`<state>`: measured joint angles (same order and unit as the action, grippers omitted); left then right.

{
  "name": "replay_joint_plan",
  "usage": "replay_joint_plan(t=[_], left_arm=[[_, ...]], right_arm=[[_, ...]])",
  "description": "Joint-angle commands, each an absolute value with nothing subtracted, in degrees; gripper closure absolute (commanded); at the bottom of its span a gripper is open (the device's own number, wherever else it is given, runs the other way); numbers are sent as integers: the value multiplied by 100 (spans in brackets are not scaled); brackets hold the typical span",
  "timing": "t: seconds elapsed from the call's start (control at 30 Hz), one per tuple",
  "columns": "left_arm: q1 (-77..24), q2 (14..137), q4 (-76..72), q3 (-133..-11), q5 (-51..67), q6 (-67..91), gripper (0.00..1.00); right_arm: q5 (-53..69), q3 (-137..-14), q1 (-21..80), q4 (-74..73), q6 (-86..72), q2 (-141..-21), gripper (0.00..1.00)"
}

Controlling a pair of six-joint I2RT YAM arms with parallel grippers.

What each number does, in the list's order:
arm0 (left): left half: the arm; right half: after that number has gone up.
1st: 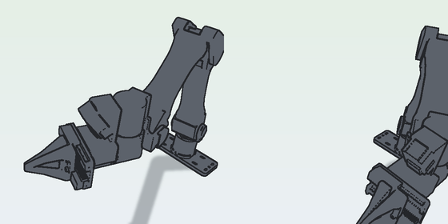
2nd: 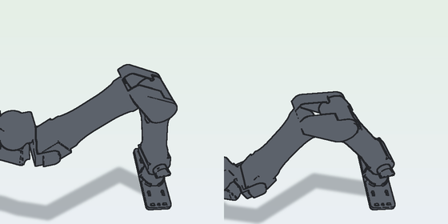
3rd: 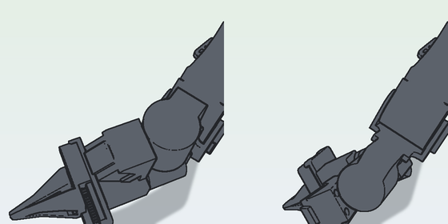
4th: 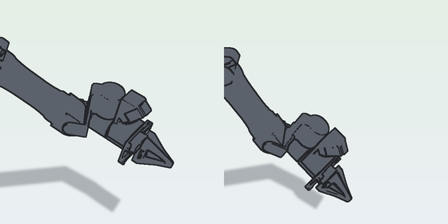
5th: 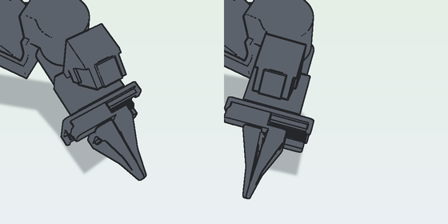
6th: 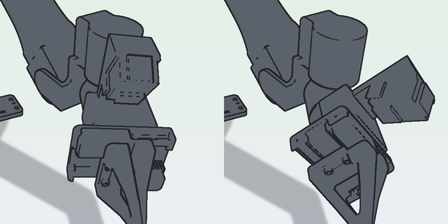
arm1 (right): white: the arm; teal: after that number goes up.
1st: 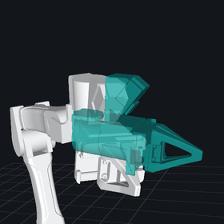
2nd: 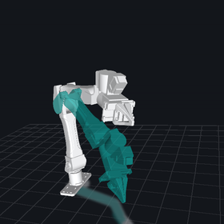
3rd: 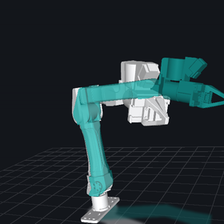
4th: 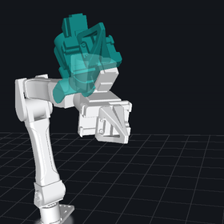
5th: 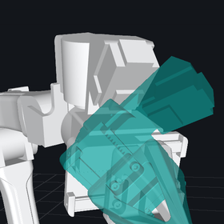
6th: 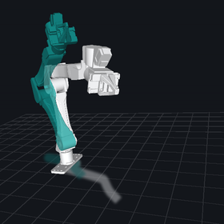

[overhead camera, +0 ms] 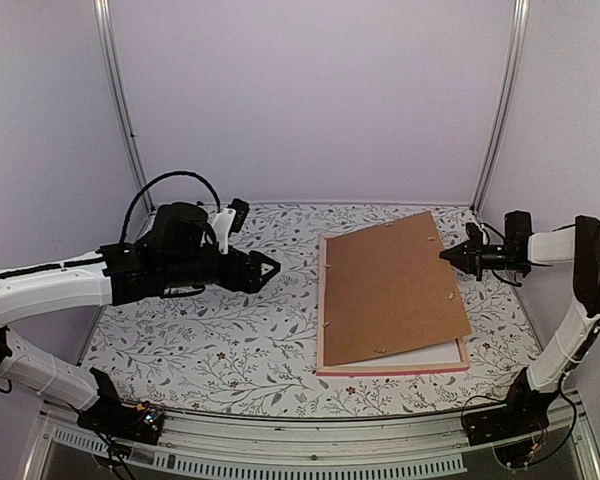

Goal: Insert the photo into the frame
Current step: Place the backboard on the frame body.

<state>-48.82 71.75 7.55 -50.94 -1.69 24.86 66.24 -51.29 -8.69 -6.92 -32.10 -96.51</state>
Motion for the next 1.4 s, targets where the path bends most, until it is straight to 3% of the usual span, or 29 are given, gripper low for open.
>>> replay_joint_plan(t=[0.0,0.43,0.83,1.37], left_arm=[[-4815,7181,635,-5054,-113,2435,8],[-4809,7204,639,-5070,-106,2433,8],[-4799,7242,657,-5064,-115,2399,8],[-4795,7458,656,-5097,-115,2379,8]], right_arm=[[6840,-5269,-809,-655,-3193,-9742,100],[6510,-5561,-765,-974,-2726,-10083,99],[5776,-5716,-743,-1510,-2305,-10143,65],[4049,-5932,-248,-2230,-1847,-9938,40]])
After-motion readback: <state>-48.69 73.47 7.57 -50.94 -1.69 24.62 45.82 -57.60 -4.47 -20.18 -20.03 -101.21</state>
